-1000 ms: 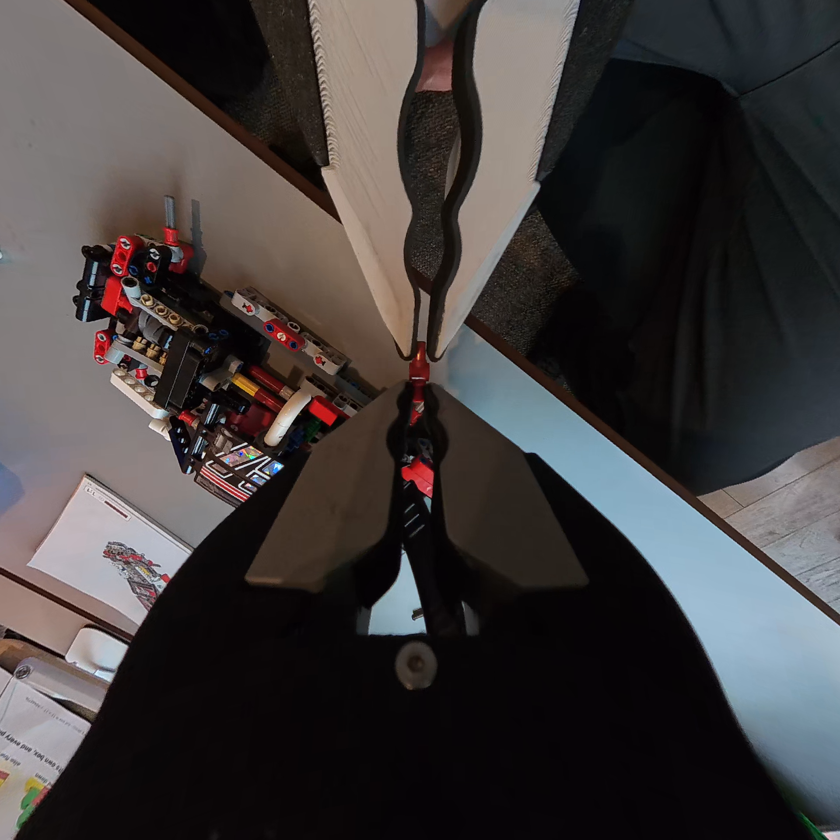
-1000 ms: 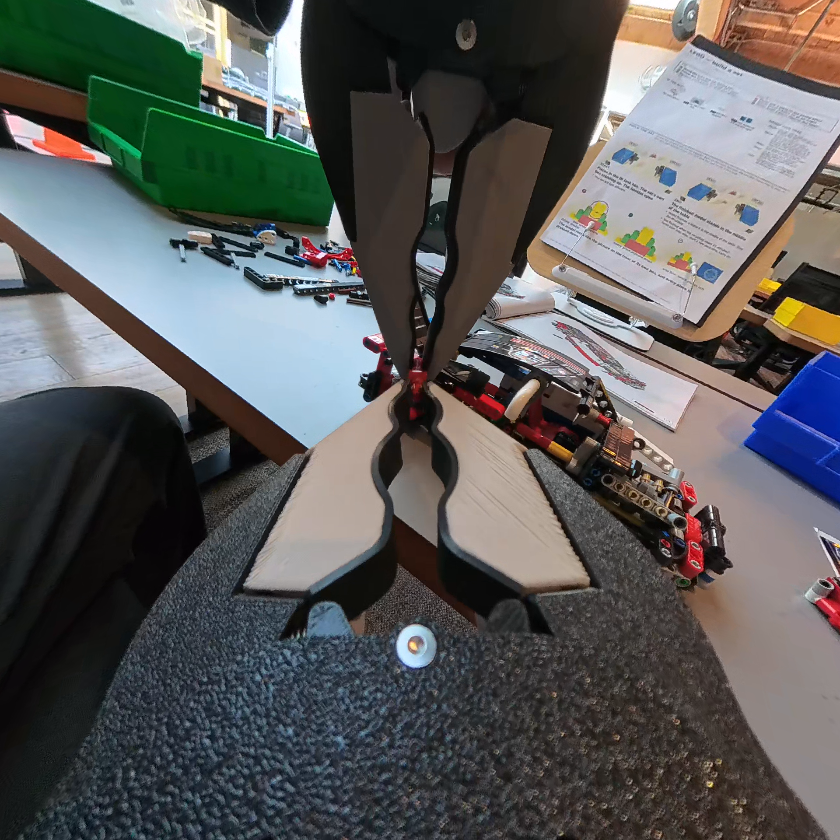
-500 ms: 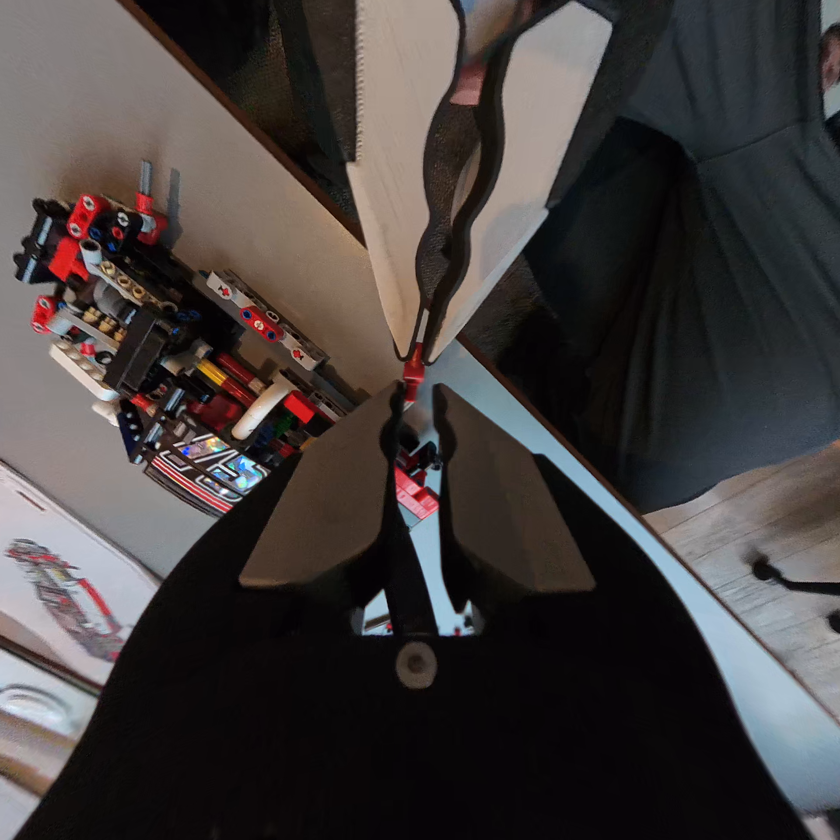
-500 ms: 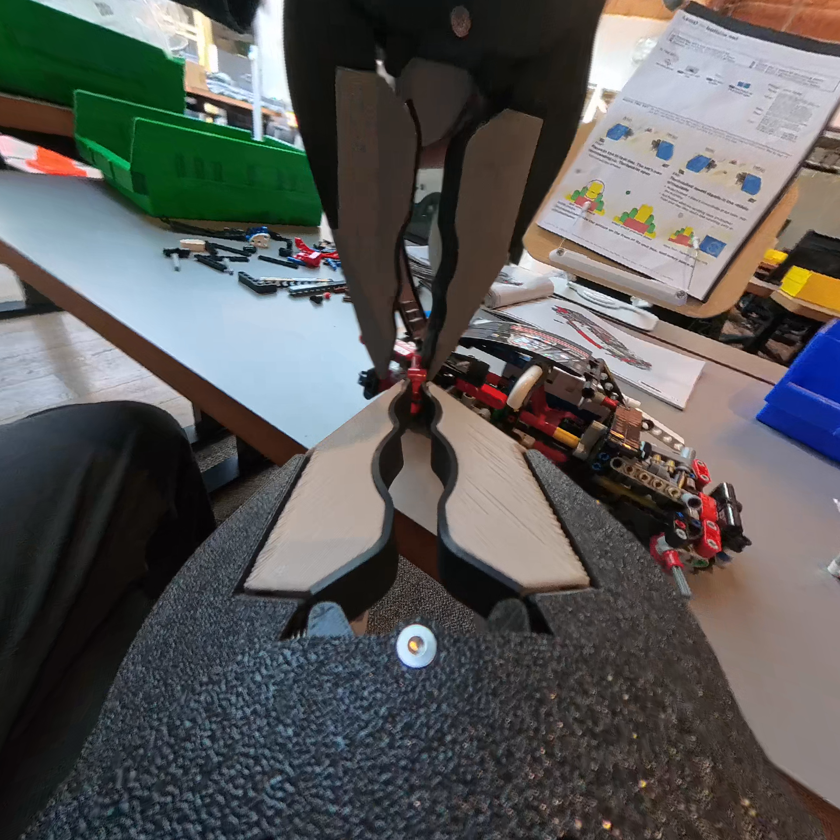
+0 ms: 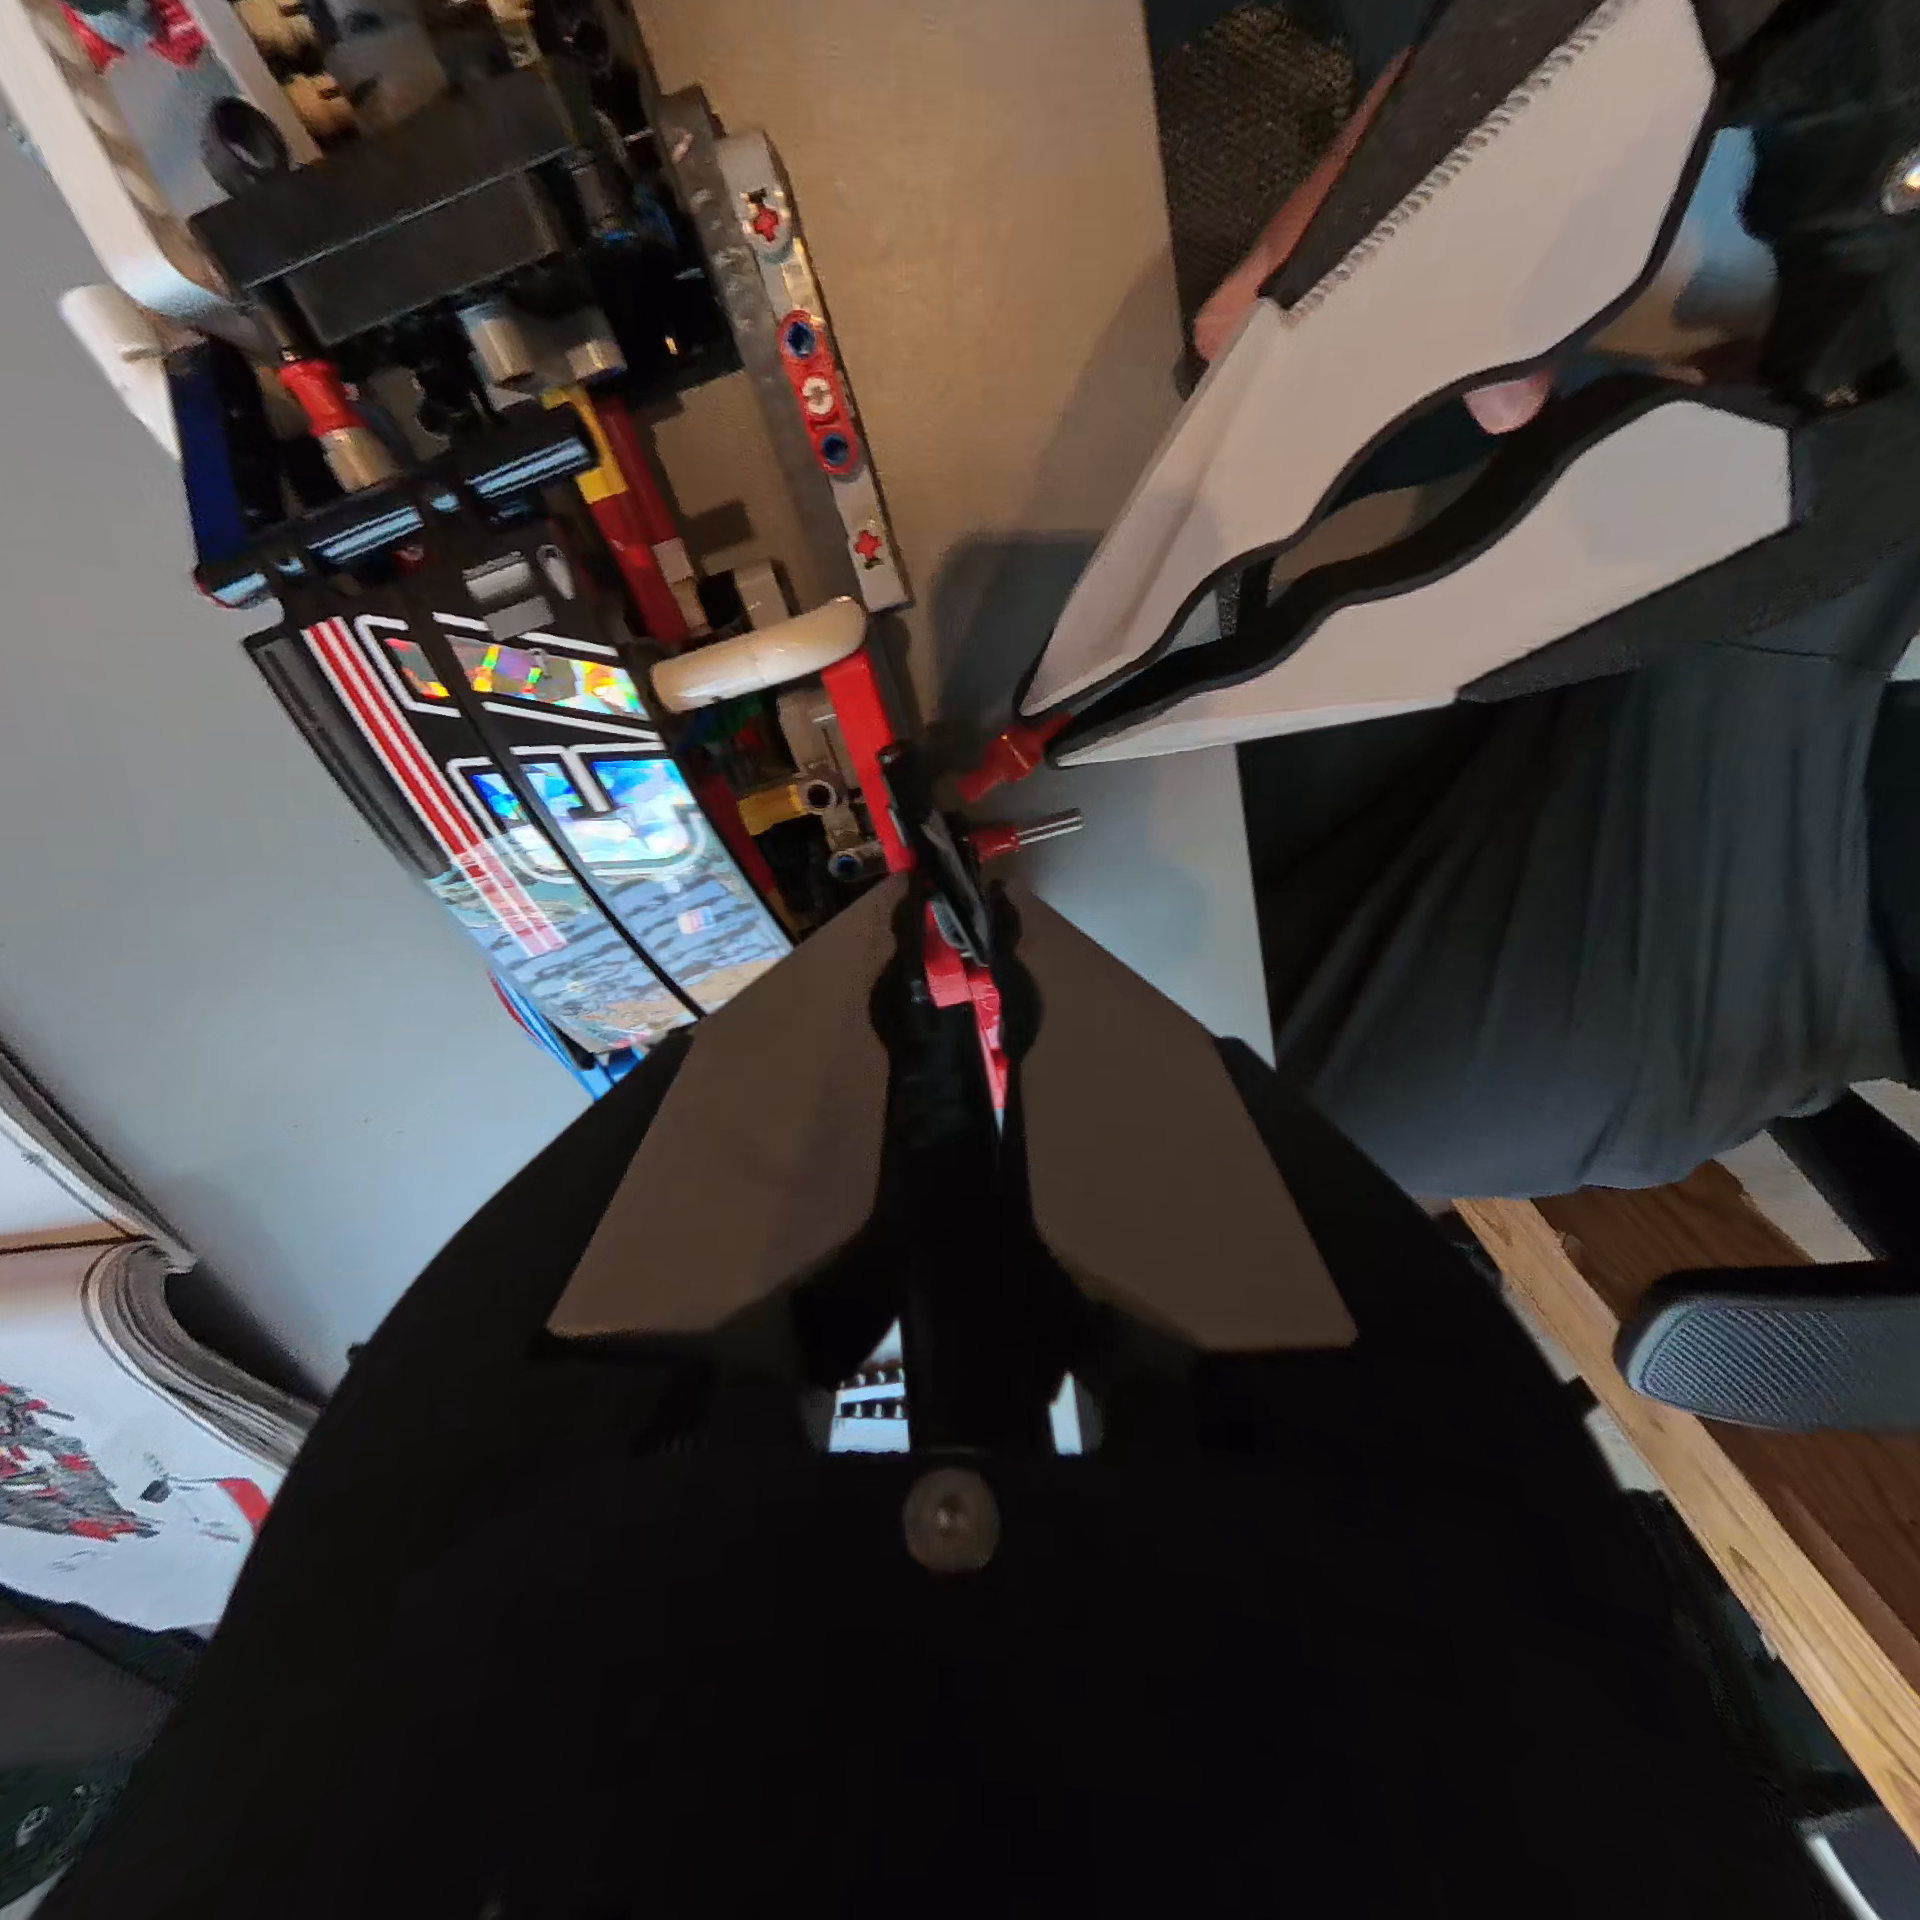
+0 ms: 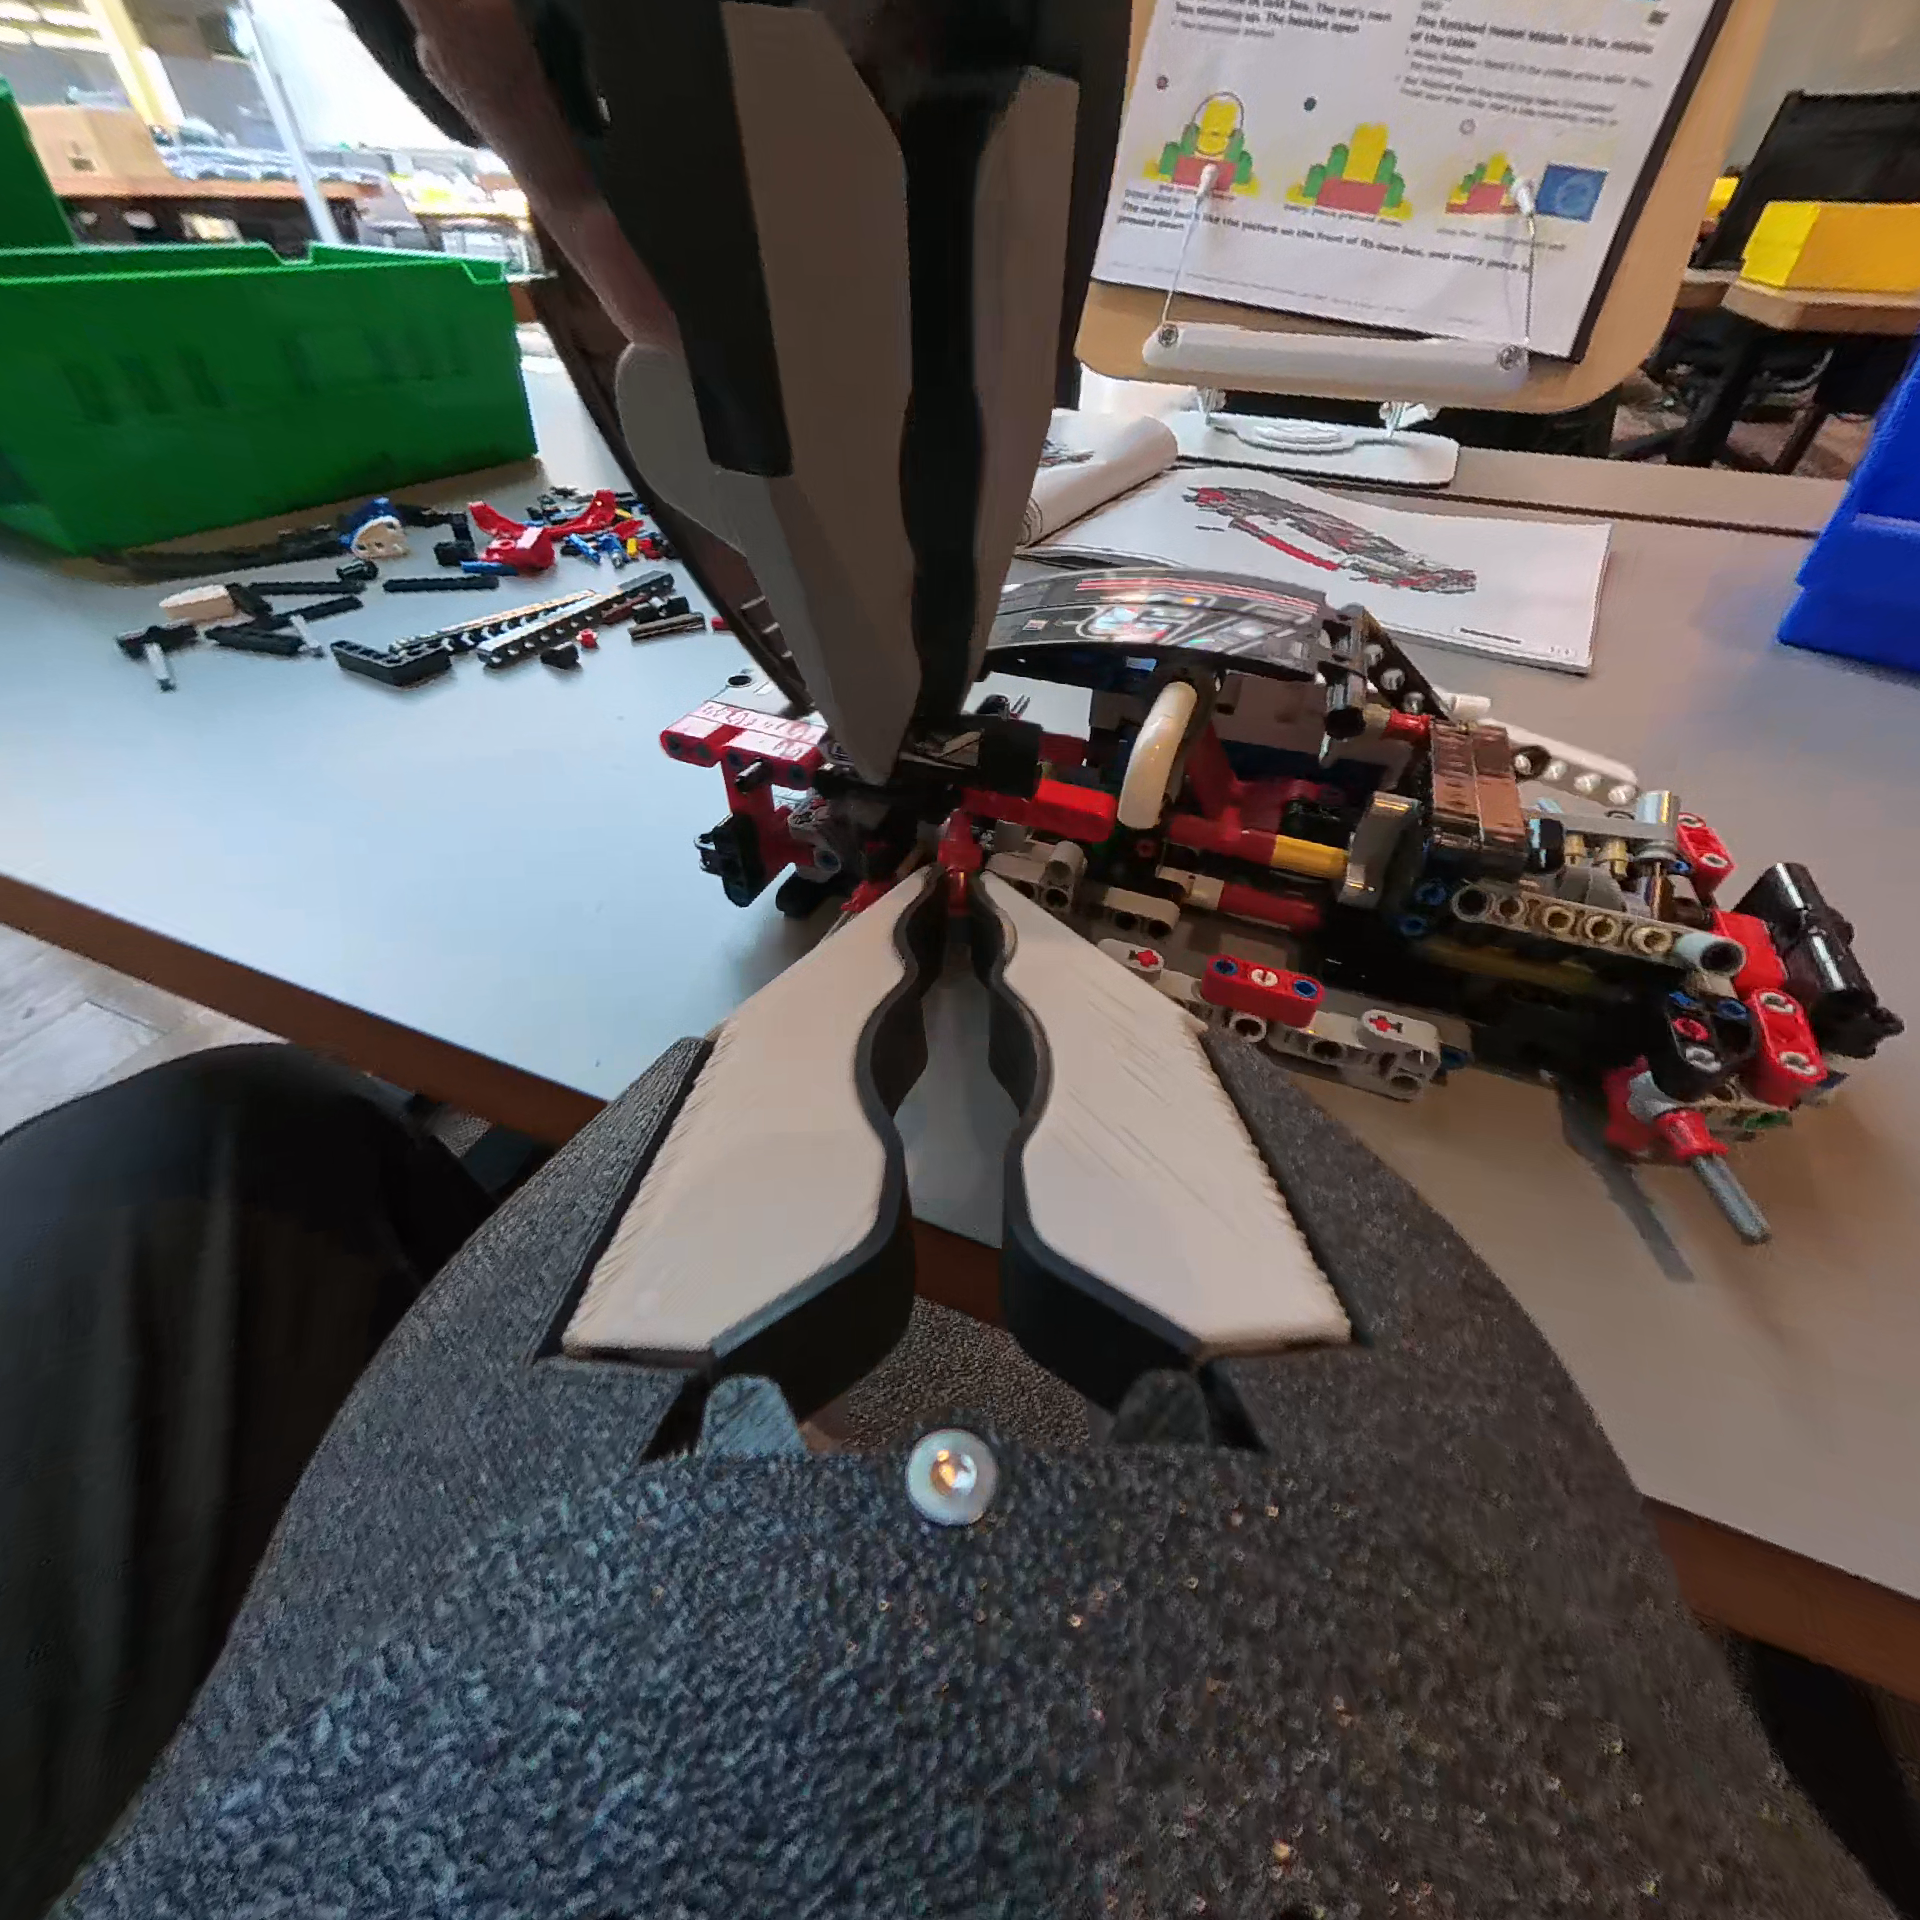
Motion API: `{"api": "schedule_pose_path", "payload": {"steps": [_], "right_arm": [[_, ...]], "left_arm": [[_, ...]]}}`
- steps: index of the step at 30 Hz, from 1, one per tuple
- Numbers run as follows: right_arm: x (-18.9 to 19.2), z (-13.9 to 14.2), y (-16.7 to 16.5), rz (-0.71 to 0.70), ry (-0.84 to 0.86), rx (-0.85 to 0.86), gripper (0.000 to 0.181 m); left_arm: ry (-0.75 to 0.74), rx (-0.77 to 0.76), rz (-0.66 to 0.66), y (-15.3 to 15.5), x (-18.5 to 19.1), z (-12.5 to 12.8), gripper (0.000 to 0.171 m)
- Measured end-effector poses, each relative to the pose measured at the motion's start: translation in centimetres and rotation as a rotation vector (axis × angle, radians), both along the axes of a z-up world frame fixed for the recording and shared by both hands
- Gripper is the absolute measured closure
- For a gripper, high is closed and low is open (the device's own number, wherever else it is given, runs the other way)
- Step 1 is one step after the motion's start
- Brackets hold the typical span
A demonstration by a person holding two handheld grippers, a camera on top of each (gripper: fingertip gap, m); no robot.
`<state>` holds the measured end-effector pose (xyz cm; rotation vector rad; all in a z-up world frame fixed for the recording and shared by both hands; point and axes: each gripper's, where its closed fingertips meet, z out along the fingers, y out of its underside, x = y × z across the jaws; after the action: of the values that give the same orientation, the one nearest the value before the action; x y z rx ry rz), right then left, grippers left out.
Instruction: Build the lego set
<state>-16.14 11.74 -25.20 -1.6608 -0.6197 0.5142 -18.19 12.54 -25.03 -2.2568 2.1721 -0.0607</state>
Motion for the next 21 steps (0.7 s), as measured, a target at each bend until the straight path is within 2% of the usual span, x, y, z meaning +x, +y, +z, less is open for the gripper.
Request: {"api": "schedule_pose_path", "payload": {"steps": [9,12,15,21], "right_arm": [[0.0,0.0,0.9,-0.033,0.07,-0.042,0.18],[0.0,0.0,0.8,-0.032,0.073,-0.039,0.18],[0.0,0.0,0.9,-0.033,0.077,-0.04,0.18],[0.0,-0.1,1.0,-0.034,0.076,-0.042,0.18]], "left_arm": [[0.034,-0.065,0.018,0.2,0.1,0.0,0.165],[0.008,-0.034,0.011,0.4,0.2,0.2,0.166],[0.016,-0.002,0.027,1.0,-0.1,0.3,0.154],[0.039,-0.077,0.044,0.4,-0.5,-0.9,0.157]]}}
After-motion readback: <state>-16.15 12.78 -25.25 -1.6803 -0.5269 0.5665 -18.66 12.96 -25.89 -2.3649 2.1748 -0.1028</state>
